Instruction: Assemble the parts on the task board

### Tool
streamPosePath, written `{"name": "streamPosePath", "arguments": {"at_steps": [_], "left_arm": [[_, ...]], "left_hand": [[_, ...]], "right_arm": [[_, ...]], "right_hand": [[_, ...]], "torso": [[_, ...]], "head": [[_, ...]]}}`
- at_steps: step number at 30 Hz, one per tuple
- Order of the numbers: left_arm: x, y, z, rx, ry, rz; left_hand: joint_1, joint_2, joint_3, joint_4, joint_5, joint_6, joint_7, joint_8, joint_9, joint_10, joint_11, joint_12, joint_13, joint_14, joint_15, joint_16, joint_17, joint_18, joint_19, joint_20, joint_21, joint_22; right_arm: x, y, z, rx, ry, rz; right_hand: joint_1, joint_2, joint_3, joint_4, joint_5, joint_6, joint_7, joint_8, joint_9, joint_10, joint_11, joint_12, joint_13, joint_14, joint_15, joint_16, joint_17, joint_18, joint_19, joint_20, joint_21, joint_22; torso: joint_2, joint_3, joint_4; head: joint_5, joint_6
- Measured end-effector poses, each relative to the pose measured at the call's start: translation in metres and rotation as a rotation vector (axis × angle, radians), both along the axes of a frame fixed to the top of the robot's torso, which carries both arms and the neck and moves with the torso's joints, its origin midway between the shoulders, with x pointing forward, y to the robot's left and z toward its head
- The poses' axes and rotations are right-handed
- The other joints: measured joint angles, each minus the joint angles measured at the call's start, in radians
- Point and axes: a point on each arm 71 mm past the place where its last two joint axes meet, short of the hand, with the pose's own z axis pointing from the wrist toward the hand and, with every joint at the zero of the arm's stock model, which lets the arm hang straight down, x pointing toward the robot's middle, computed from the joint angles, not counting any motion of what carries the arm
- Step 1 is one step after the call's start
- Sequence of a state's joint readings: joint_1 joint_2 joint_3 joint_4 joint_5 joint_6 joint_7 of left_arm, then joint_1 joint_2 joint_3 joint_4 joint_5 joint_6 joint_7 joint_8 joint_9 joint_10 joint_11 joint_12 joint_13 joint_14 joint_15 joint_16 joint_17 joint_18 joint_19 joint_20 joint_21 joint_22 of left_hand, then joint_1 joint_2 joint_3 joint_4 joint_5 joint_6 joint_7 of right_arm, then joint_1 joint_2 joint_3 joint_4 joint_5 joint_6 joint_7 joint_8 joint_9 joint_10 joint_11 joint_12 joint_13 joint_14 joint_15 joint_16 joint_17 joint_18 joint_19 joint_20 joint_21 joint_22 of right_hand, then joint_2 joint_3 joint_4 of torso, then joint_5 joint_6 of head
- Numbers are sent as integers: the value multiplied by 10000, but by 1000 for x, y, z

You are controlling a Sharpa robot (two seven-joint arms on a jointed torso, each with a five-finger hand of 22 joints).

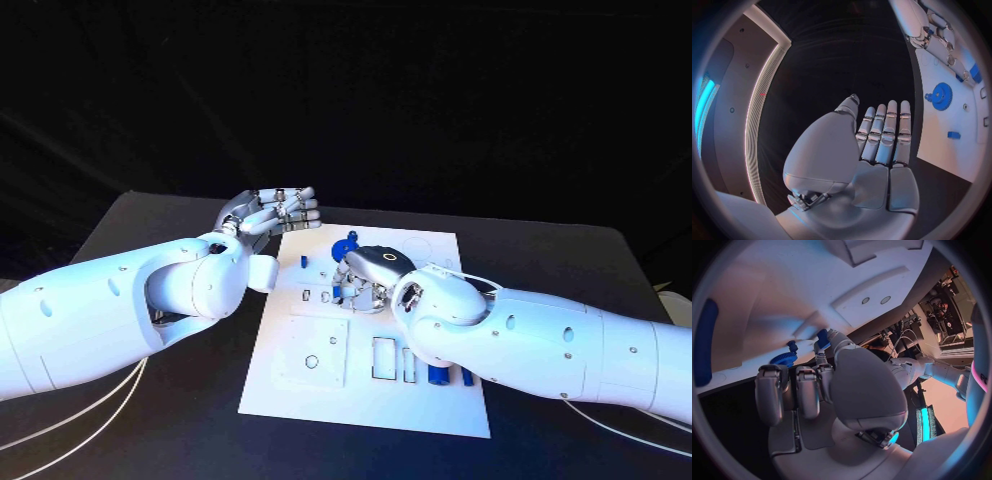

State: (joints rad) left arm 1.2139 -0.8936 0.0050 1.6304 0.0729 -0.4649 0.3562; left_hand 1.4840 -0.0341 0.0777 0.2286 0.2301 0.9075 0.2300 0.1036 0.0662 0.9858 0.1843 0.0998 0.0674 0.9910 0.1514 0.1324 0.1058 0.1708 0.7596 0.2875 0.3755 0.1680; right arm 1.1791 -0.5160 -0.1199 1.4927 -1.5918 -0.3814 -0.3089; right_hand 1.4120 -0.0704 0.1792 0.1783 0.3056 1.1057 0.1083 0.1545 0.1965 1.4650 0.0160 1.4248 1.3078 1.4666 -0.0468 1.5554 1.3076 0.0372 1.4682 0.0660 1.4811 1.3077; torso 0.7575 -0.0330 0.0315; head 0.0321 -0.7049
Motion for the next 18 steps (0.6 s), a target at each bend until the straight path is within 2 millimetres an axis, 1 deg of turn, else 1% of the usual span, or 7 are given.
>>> {"name": "streamPosePath", "arguments": {"at_steps": [3,5,8,10,14,18], "left_arm": [[0,0,0,-1,0,-3],[0,0,0,-2,0,-5],[0,0,0,-2,0,-7],[0,0,0,-3,0,-8],[0,0,0,-3,0,-7],[0,0,0,-2,0,-5]], "left_hand": [[0,0,0,0,0,0,0,0,0,0,0,0,0,0,0,0,0,0,0,0,0,0],[0,0,0,0,0,0,0,0,0,0,0,0,0,-1,0,0,0,0,0,0,0,-1],[0,0,0,0,0,0,0,0,0,0,0,0,0,-1,1,0,-1,-1,0,0,0,-1],[0,0,0,0,0,0,0,0,0,0,0,0,0,-1,1,0,-1,0,0,0,0,-1],[0,0,0,0,0,0,0,0,0,0,0,0,0,-1,1,0,-1,0,0,0,0,-1],[0,0,0,0,0,0,0,0,0,0,0,0,0,-2,1,0,-2,0,0,0,0,-2]], "right_arm": [[0,1,0,-15,-17,3],[1,1,0,-22,-23,7],[1,2,0,-28,-31,21],[1,3,-1,-36,-35,27],[1,4,-1,-56,-40,26],[1,4,-1,-77,-37,32]], "right_hand": [[-15,-15,-27,27,-1,0,0,0,2,0,0,0,0,0,0,0,0,0,0,0,-19,0],[-27,-27,-27,26,-2,-1,-1,0,149,0,0,0,0,0,0,0,0,0,0,0,-37,-1],[-40,-41,-28,26,-2,-16,-17,-1,217,0,0,0,0,0,0,0,-1,0,0,0,-37,-1],[-91,-92,-28,26,-2,-17,-17,-1,263,0,0,0,0,0,0,0,-1,0,0,0,-37,-1],[-169,-118,-28,26,-2,-17,-17,-1,264,0,0,-39,0,0,0,0,-1,0,0,1,-86,-2],[-199,-88,-55,54,-53,-17,-18,-2,220,0,0,-39,0,0,0,0,-1,1,0,1,-86,-2]], "torso": [[0,0,-1],[0,0,-2],[0,0,-2],[0,-1,-2],[-1,-4,-1],[-1,-5,-2]], "head": [[5,-4],[7,-7],[8,-11],[9,-12],[14,-12],[19,-9]]}}
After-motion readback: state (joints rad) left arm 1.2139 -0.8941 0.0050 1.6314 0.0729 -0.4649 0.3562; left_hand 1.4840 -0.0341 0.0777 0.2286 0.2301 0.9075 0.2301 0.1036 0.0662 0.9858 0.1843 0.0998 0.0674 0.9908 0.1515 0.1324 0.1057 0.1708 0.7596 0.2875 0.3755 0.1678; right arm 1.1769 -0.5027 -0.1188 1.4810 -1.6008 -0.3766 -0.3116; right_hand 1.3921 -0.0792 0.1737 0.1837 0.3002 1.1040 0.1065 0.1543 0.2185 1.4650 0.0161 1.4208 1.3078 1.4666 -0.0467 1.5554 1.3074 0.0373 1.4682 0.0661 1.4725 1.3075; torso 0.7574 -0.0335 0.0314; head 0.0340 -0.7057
